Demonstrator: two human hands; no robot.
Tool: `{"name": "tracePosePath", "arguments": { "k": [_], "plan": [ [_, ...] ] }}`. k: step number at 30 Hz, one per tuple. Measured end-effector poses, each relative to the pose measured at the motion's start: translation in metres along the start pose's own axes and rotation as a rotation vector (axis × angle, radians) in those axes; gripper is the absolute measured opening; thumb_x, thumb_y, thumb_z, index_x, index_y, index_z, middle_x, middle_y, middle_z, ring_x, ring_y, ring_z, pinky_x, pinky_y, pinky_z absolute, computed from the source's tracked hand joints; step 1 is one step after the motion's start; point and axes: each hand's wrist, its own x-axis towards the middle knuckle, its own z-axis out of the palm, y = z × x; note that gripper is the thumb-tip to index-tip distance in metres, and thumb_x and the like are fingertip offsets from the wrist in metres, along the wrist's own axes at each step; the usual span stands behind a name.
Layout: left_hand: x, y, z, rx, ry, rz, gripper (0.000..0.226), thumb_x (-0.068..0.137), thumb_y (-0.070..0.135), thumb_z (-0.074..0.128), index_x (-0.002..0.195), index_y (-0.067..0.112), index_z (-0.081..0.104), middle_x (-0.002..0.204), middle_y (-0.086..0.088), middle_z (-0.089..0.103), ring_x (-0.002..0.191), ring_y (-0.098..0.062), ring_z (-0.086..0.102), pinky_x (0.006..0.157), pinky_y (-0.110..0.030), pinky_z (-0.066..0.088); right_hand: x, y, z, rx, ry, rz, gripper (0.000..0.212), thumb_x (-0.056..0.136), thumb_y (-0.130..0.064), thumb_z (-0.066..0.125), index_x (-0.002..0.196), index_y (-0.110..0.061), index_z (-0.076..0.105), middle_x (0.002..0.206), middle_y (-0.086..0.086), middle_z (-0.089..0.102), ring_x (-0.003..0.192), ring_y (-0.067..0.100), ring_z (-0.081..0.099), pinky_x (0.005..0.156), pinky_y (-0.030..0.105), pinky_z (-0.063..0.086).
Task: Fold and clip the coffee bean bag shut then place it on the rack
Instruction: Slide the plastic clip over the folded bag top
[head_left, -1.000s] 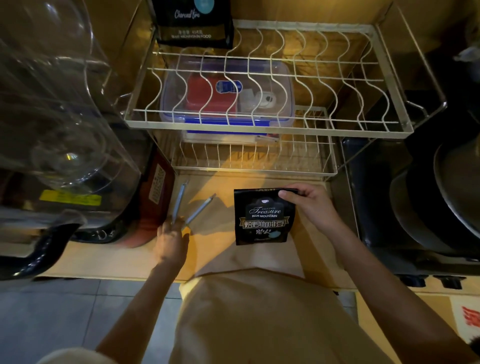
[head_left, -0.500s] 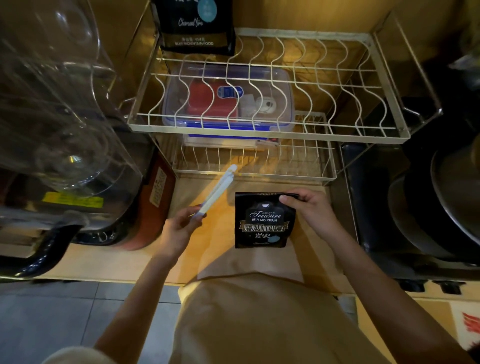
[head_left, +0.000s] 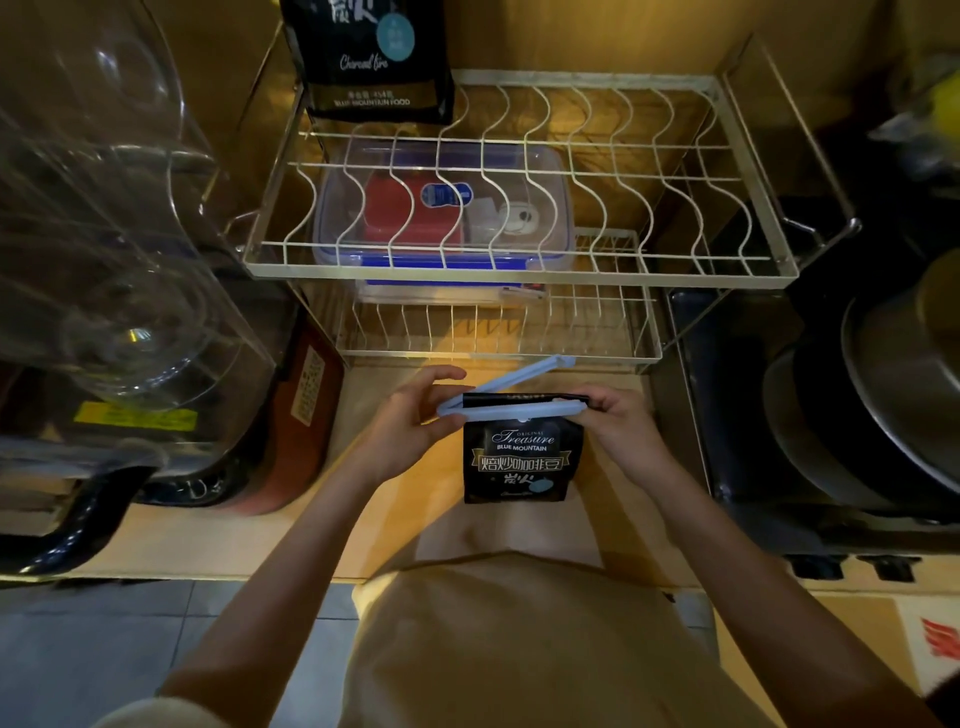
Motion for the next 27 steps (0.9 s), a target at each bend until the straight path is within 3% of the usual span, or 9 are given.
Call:
{"name": "tracePosePath", "arguments": {
  "k": [2, 5, 13, 18, 20, 23, 25, 27],
  "plan": [
    [0.005, 0.000, -0.001, 0.054, -0.036, -0.002, 0.043, 0.082, -0.001, 0.058, 0.116, 0.025, 0.048, 0.115, -0.001, 0.059, 0.112, -0.013, 0.054, 0.093, -0.018, 0.045, -0.001, -0.001, 0.000, -0.004, -0.009, 0.005, 0.028, 0.078, 0.008, 0.059, 0.084, -0.017, 0.069, 0.066, -0.020, 0.073, 0.067, -0.005, 0.066, 0.058, 0.007, 0.049],
    [0.013, 0.006, 0.000, 0.140, -0.111, 0.000, 0.045, 0.083, 0.000, 0.058, 0.125, 0.013, 0.048, 0.118, -0.001, 0.057, 0.113, -0.016, 0.053, 0.096, -0.030, 0.046, -0.002, -0.002, 0.001, 0.008, -0.003, -0.004, 0.023, 0.078, 0.006, 0.061, 0.090, -0.013, 0.068, 0.065, -0.020, 0.072, 0.066, -0.006, 0.065, 0.059, 0.007, 0.049],
    [0.025, 0.022, -0.005, 0.429, -0.294, 0.064, 0.037, 0.081, 0.002, 0.061, 0.118, 0.008, 0.057, 0.116, -0.008, 0.065, 0.107, -0.019, 0.060, 0.093, -0.037, 0.050, -0.009, -0.005, 0.004, 0.029, 0.024, -0.042, 0.025, 0.077, 0.005, 0.063, 0.096, -0.011, 0.066, 0.063, -0.018, 0.071, 0.066, -0.007, 0.065, 0.058, 0.006, 0.049],
    [0.028, 0.023, -0.004, 0.566, -0.269, 0.125, 0.038, 0.080, 0.003, 0.062, 0.117, 0.013, 0.058, 0.116, -0.007, 0.067, 0.104, -0.013, 0.060, 0.090, -0.032, 0.050, -0.014, -0.007, 0.009, -0.028, 0.049, -0.127, 0.027, 0.080, 0.001, 0.063, 0.091, -0.023, 0.066, 0.089, -0.011, 0.065, 0.079, -0.005, 0.064, 0.060, 0.007, 0.050],
    [0.028, 0.023, -0.004, 0.607, -0.256, 0.159, 0.039, 0.080, 0.004, 0.063, 0.117, 0.014, 0.059, 0.115, -0.007, 0.067, 0.104, -0.014, 0.061, 0.090, -0.033, 0.050, -0.015, -0.006, 0.007, -0.049, 0.042, -0.121, 0.036, 0.080, 0.000, 0.062, 0.103, -0.027, 0.061, 0.097, -0.012, 0.062, 0.086, -0.001, 0.063, 0.063, 0.010, 0.051],
    [0.026, 0.022, -0.005, 0.628, -0.253, 0.189, 0.039, 0.079, 0.004, 0.064, 0.117, 0.012, 0.058, 0.115, -0.008, 0.067, 0.104, -0.016, 0.061, 0.090, -0.033, 0.051, -0.015, -0.003, 0.000, 0.012, -0.027, -0.026, 0.072, 0.079, 0.003, 0.063, 0.135, -0.030, 0.031, 0.103, -0.005, 0.063, 0.093, 0.003, 0.064, 0.073, 0.021, 0.057],
    [0.024, 0.020, -0.005, 0.629, -0.243, 0.193, 0.038, 0.079, 0.003, 0.064, 0.116, 0.010, 0.059, 0.114, -0.009, 0.068, 0.102, -0.015, 0.061, 0.090, -0.032, 0.051, -0.014, -0.001, -0.004, 0.058, -0.079, 0.035, 0.088, 0.075, 0.006, 0.065, 0.140, -0.031, 0.019, 0.107, 0.000, 0.063, 0.096, 0.008, 0.064, 0.077, 0.021, 0.056],
    [0.024, 0.021, -0.006, 0.639, -0.234, 0.191, 0.036, 0.079, 0.002, 0.063, 0.115, 0.010, 0.060, 0.111, -0.009, 0.069, 0.100, -0.017, 0.062, 0.089, -0.036, 0.052, -0.016, -0.001, -0.006, 0.118, -0.116, 0.097, 0.090, 0.071, 0.008, 0.068, 0.138, -0.032, 0.024, 0.112, -0.003, 0.059, 0.100, 0.011, 0.062, 0.074, 0.019, 0.056]
  ]
}}
